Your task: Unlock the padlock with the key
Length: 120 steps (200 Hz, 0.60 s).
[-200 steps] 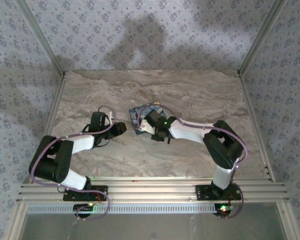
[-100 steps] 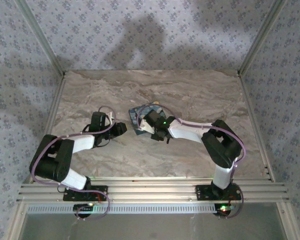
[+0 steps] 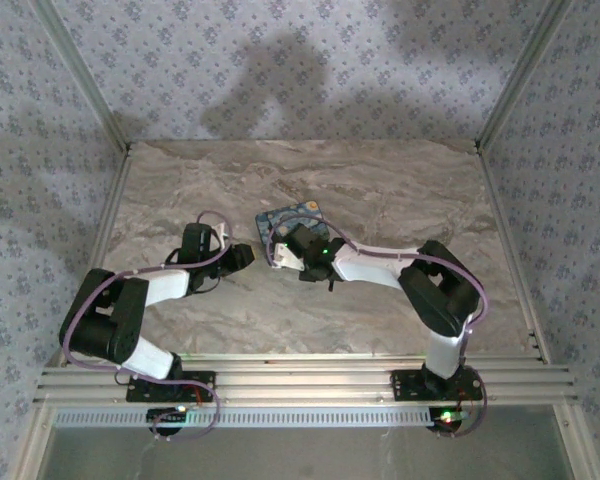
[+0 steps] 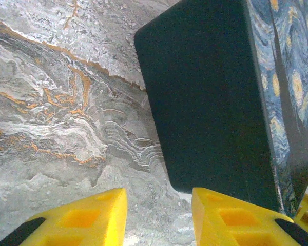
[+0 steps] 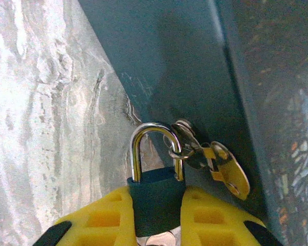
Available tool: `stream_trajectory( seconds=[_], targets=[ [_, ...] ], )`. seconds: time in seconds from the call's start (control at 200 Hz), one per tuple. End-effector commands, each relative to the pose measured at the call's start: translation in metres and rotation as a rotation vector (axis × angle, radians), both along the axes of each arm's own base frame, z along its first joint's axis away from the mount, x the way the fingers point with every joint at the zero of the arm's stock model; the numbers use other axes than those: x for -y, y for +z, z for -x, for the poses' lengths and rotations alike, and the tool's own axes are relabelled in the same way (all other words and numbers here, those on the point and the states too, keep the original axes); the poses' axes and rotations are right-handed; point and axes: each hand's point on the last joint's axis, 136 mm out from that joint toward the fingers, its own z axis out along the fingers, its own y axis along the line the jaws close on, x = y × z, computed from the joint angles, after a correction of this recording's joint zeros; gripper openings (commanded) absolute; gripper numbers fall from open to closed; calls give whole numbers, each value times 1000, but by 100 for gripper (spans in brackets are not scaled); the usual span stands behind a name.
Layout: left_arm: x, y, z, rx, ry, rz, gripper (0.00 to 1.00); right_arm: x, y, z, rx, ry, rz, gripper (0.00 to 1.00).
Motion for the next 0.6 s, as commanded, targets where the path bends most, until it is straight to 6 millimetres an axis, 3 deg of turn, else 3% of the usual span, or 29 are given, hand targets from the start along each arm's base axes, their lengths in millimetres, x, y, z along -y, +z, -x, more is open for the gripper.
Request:
stream_trajectory(
  seconds=[0.0, 0.595],
  targets=[
    [1, 4, -6, 7, -2, 17, 38, -9, -5, 0, -1, 90, 9, 0],
    [4, 4, -12, 6, -6, 19, 38, -26, 10, -11, 46, 108, -66, 0]
  ],
)
